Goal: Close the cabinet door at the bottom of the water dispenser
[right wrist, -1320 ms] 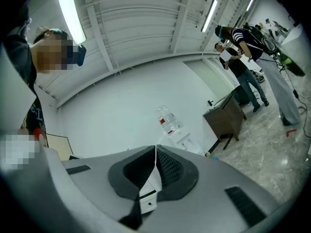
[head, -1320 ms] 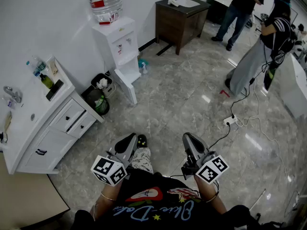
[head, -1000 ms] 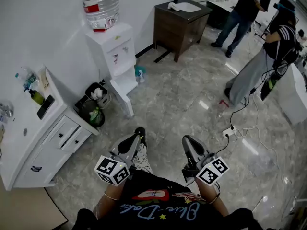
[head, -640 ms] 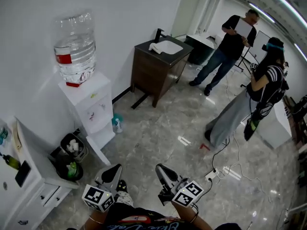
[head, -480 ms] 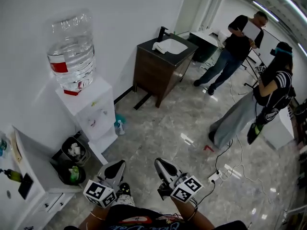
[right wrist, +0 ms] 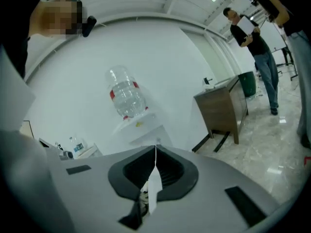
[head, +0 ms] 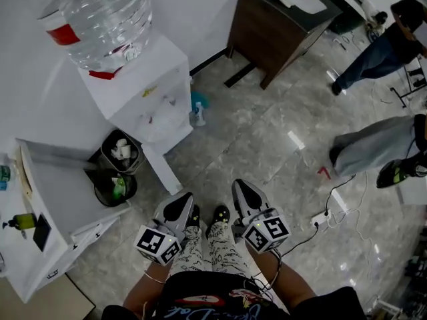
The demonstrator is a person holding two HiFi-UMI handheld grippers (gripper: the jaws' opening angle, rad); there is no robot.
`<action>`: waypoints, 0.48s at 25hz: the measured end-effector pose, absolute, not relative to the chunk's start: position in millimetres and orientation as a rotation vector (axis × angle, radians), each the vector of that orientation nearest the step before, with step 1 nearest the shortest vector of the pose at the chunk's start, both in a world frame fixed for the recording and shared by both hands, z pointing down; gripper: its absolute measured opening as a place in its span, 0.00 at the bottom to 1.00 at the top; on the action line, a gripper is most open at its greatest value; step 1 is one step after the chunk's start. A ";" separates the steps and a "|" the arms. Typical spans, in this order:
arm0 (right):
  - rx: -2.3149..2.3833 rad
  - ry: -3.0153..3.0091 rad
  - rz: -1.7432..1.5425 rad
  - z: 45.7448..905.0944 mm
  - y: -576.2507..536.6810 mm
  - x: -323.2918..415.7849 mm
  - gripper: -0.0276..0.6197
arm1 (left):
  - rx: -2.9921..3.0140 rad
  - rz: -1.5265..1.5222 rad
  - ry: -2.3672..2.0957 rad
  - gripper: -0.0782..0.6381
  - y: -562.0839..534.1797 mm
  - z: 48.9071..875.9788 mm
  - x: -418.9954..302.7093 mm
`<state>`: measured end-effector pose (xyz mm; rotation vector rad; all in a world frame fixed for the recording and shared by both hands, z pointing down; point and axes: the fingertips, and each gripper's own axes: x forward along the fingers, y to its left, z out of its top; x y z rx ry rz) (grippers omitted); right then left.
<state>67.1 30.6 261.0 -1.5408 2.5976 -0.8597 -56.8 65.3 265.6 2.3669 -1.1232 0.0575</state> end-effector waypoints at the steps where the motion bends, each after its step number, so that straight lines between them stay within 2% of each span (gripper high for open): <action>1: -1.526 2.622 -0.908 280.8 24.7 61.9 0.07 | 2.348 0.077 -1.140 0.10 63.0 283.2 -58.8; 5: -1.415 2.768 -0.974 350.6 0.8 28.0 0.07 | 2.323 0.196 -1.174 0.10 54.2 358.0 -68.7; 12: -1.284 3.037 -0.868 449.1 -17.0 -21.0 0.07 | 2.240 0.289 -1.242 0.10 27.4 487.6 -76.5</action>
